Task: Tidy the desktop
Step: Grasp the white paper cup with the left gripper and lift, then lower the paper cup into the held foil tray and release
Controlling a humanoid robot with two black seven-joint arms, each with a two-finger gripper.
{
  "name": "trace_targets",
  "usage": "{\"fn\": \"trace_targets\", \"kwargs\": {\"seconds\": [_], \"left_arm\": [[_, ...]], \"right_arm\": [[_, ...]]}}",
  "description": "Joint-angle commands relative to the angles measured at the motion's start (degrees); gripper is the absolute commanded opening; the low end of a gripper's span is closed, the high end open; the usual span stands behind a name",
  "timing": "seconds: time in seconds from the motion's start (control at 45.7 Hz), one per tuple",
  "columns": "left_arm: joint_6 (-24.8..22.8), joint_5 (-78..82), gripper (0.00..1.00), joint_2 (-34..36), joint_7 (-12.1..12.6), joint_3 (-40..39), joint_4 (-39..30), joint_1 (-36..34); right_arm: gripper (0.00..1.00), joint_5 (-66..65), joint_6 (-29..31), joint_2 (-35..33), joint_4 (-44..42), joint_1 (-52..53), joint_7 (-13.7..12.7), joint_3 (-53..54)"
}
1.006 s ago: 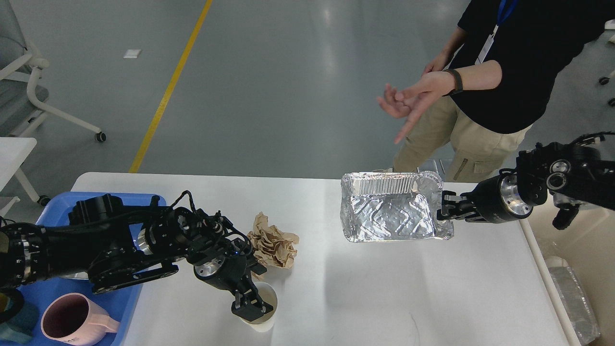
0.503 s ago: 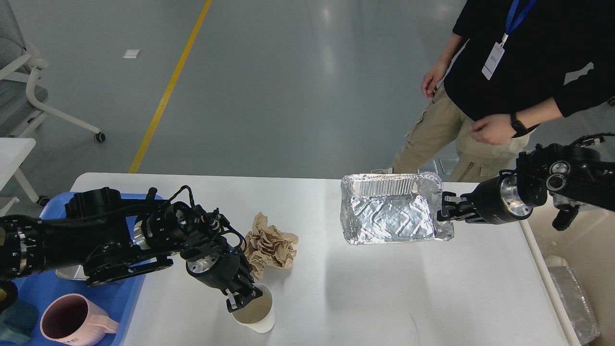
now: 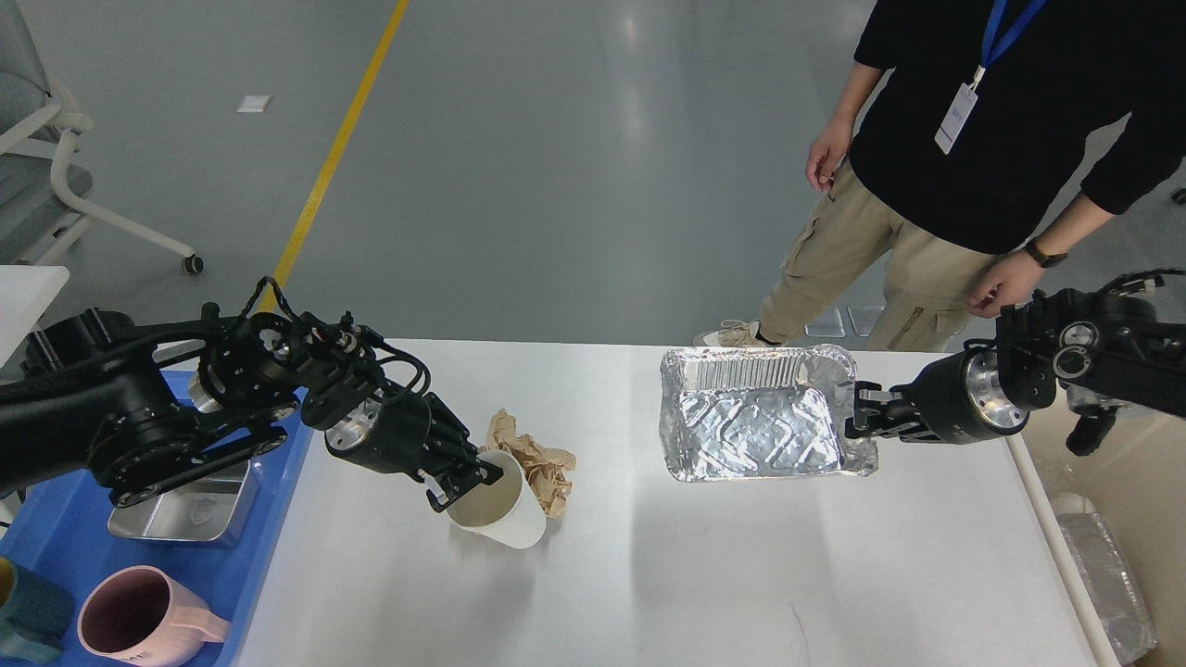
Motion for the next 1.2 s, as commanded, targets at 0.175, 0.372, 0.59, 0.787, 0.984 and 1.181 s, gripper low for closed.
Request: {"fn": "trace_targets", "kwargs": {"seconds": [0.175, 0.372, 0.59, 0.787, 0.984, 1.181], "left_arm": [[-0.8, -8.6, 0.02, 0.9, 0.0, -6.8, 0.1, -5.1], [-1.3, -14.7, 0.03, -0.6, 0.2, -7.0, 0.7, -10.5], [-1.3, -16.7, 0.03, -3.3, 0.6, -7.0, 1.4, -13.3], [-1.6, -16.6, 0.03, -7.2, 0.7, -6.9, 4.8, -14.6], [-1.6, -16.3, 0.04, -14.3, 0.7, -6.5, 11.8, -14.7], [-1.4, -16.2, 0.04, -22.9, 0.7, -6.0, 18.4, -14.8]], "right_arm": [[0.00, 0.1, 0.4, 0.2, 0.4, 0.0, 0.0, 0.0], [0.00, 0.1, 1.0, 0.2, 0.7, 0.0, 0.1, 0.0], [0.00, 0.1, 1.0, 0.1, 1.4, 0.1, 0.0, 0.0], [0.00, 0.1, 1.0, -0.1, 1.7, 0.1, 0.0, 0.0], [0.00, 0.1, 1.0, 0.0, 2.4, 0.3, 0.1, 0.2], [0.00, 0.1, 1.0, -0.2, 3.7, 1.0, 0.1, 0.3]]}}
